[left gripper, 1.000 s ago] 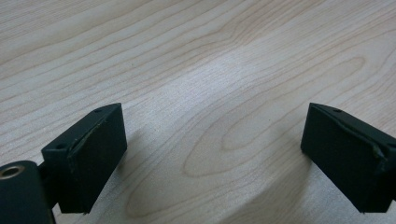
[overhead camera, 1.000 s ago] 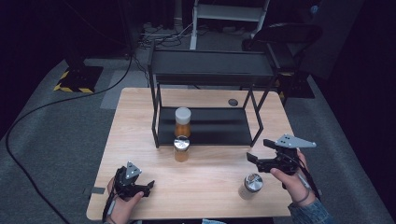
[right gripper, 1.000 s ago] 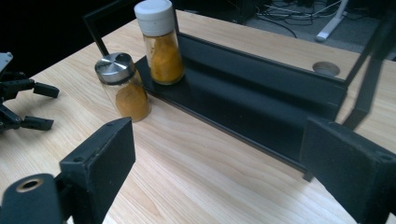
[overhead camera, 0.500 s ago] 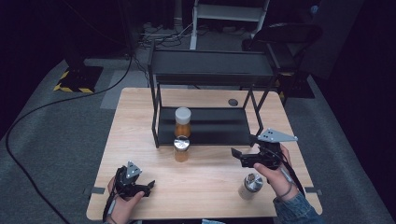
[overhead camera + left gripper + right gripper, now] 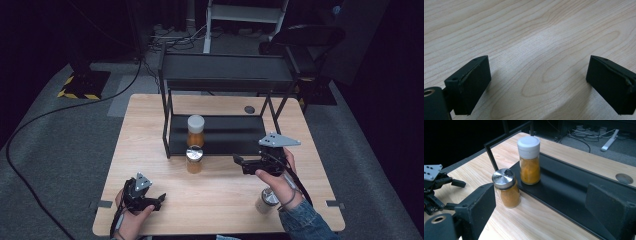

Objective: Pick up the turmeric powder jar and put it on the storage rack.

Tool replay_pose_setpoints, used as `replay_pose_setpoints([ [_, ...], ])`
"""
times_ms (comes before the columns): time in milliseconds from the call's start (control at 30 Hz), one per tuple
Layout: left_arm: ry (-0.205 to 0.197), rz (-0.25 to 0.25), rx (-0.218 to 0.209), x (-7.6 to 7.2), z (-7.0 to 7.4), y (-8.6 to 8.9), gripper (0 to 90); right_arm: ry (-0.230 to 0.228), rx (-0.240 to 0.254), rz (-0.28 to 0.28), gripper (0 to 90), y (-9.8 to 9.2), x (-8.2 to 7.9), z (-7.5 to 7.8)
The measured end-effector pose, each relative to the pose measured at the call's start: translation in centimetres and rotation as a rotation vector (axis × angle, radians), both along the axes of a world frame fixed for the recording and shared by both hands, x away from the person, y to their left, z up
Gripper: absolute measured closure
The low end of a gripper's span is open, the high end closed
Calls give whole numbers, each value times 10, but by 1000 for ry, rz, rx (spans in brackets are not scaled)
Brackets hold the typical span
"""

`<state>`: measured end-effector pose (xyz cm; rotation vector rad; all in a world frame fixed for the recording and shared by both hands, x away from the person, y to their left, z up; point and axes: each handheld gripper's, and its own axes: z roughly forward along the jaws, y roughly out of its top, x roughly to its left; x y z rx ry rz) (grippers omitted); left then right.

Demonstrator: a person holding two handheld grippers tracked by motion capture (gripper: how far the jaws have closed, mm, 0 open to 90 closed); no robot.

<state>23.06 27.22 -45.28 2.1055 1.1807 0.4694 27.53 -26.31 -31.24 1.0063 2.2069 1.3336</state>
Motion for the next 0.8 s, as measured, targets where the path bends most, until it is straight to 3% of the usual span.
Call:
replay_pose_setpoints([
  [800, 0, 0, 0, 0, 0, 0, 57, 4, -15, 39, 86, 52, 27, -11],
])
